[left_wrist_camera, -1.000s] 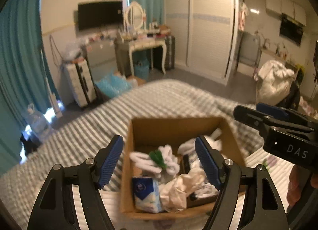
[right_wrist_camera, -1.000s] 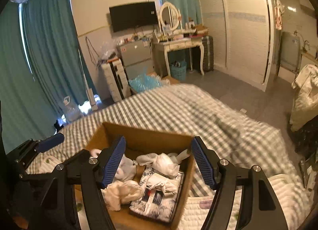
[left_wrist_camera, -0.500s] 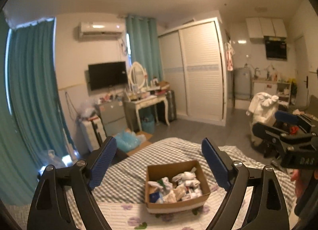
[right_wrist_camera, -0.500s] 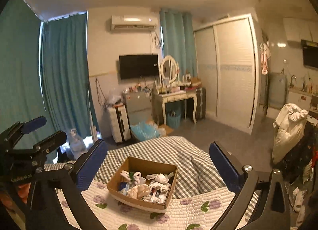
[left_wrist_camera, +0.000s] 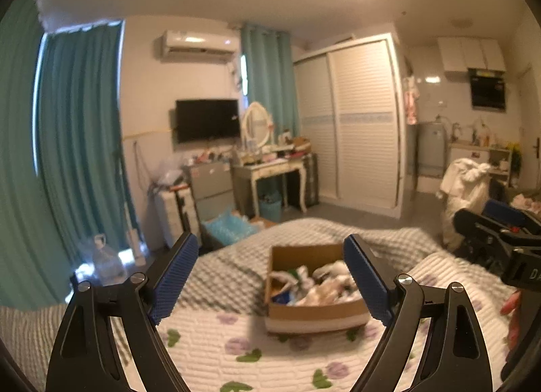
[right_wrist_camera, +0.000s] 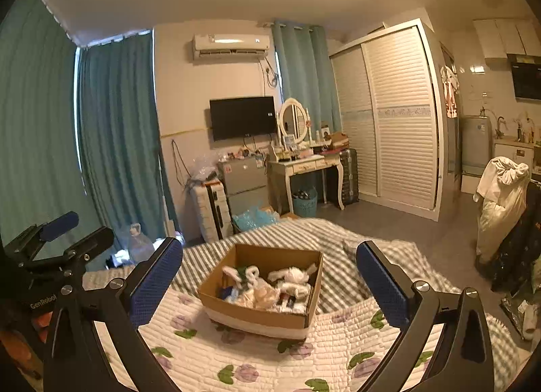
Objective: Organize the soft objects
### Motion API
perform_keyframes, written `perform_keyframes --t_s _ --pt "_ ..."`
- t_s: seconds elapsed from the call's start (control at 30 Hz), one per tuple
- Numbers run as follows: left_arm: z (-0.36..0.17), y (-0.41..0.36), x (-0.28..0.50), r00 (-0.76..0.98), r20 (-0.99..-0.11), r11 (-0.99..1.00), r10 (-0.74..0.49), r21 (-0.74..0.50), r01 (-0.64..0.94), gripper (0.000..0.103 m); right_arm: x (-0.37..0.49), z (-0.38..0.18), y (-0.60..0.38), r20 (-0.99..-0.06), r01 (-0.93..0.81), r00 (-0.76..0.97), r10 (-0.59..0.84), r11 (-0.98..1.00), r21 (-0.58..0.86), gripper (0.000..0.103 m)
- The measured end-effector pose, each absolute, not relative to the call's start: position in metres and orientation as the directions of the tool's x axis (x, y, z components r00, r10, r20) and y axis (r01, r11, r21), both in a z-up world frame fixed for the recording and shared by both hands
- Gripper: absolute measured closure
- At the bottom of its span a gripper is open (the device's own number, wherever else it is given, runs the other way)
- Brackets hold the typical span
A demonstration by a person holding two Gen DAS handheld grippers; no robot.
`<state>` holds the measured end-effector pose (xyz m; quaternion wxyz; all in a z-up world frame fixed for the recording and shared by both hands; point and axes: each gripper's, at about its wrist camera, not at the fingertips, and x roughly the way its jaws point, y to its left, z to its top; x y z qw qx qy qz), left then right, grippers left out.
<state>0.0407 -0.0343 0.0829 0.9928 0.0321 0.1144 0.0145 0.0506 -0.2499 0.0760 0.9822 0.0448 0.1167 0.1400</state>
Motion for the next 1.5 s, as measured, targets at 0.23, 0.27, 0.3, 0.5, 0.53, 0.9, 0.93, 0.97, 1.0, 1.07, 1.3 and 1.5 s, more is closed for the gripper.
perform_keyframes --t_s 0.23,0.27,0.3,0.5,0.53,0.9,0.93,0.97,1.0,1.07,1.3,1.5 --pt "0.023 -0.024 0.063 0.959 -0.278 0.995 0.05 0.092 -0.026 0.014 0.089 0.001 -0.242 -0.3 -0.24 0.912 0.279 0.957 0.161 0.0" --pt "0.018 -0.024 0.064 0.957 -0.288 0.996 0.037 0.085 -0.013 0.014 0.093 -0.005 -0.241 -0.315 -0.238 0.908 0.278 0.958 0.16 0.0" --pt "0.015 -0.025 0.065 0.955 -0.297 0.997 0.022 0.079 0.002 0.014 0.097 -0.011 -0.239 -0.331 -0.233 0.904 0.271 0.961 0.152 0.0" --pt "0.006 -0.026 0.058 0.95 -0.31 0.996 -0.014 0.075 0.039 0.014 0.102 -0.016 -0.241 -0.339 -0.2 0.909 0.244 0.967 0.161 0.0" --pt "0.006 -0.025 0.057 0.95 -0.312 0.997 -0.022 0.066 0.045 0.014 0.101 -0.017 -0.241 -0.337 -0.196 0.91 0.24 0.967 0.16 0.0" --pt "0.001 -0.035 0.056 0.947 -0.318 0.995 -0.036 0.08 0.065 0.014 0.089 -0.019 -0.236 -0.311 -0.205 0.918 0.247 0.965 0.163 0.0" --pt "0.001 -0.035 0.056 0.947 -0.318 0.994 -0.037 0.082 0.066 0.014 0.089 -0.019 -0.237 -0.311 -0.204 0.918 0.247 0.965 0.164 0.0" --pt "0.001 -0.036 0.056 0.948 -0.317 0.994 -0.037 0.083 0.066 0.014 0.09 -0.02 -0.238 -0.312 -0.203 0.918 0.247 0.965 0.165 0.0" --pt "0.001 -0.036 0.056 0.949 -0.314 0.994 -0.038 0.084 0.068 0.014 0.089 -0.021 -0.238 -0.312 -0.2 0.918 0.244 0.965 0.167 0.0" --pt "-0.002 -0.036 0.057 0.948 -0.317 0.994 -0.041 0.085 0.071 0.014 0.089 -0.022 -0.239 -0.312 -0.194 0.919 0.24 0.966 0.169 0.0" --pt "-0.004 -0.036 0.059 0.945 -0.324 0.994 -0.041 0.083 0.071 0.014 0.088 -0.021 -0.238 -0.308 -0.184 0.924 0.226 0.97 0.157 0.0" --pt "-0.004 -0.03 0.059 0.943 -0.329 0.995 -0.046 0.064 0.071 0.014 0.088 -0.022 -0.237 -0.311 -0.186 0.923 0.225 0.971 0.15 0.0"
